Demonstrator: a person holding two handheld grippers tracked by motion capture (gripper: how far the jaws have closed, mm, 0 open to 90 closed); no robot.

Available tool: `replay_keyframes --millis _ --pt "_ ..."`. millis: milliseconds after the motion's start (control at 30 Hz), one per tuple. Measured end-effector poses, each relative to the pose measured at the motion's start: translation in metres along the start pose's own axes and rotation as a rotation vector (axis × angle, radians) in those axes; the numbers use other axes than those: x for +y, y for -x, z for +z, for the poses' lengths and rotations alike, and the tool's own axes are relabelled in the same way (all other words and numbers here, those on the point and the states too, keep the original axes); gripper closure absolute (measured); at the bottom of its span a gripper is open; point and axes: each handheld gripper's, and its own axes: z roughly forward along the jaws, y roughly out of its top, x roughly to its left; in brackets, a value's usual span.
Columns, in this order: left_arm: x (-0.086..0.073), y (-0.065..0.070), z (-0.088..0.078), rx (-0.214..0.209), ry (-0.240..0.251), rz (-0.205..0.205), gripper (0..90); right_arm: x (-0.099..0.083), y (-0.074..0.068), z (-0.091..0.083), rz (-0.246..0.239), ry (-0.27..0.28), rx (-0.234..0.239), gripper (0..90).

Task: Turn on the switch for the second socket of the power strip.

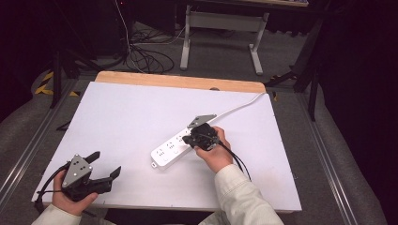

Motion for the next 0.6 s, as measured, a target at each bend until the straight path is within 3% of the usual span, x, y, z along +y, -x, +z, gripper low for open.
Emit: replay_keyframes --millis 600 --pt "-0.0002 0.0 0.0004 -0.002 -0.004 -0.003 14.9 -0.0023 -0.0027 0.0091 -0.032 -0.037 -0.021 90.0"
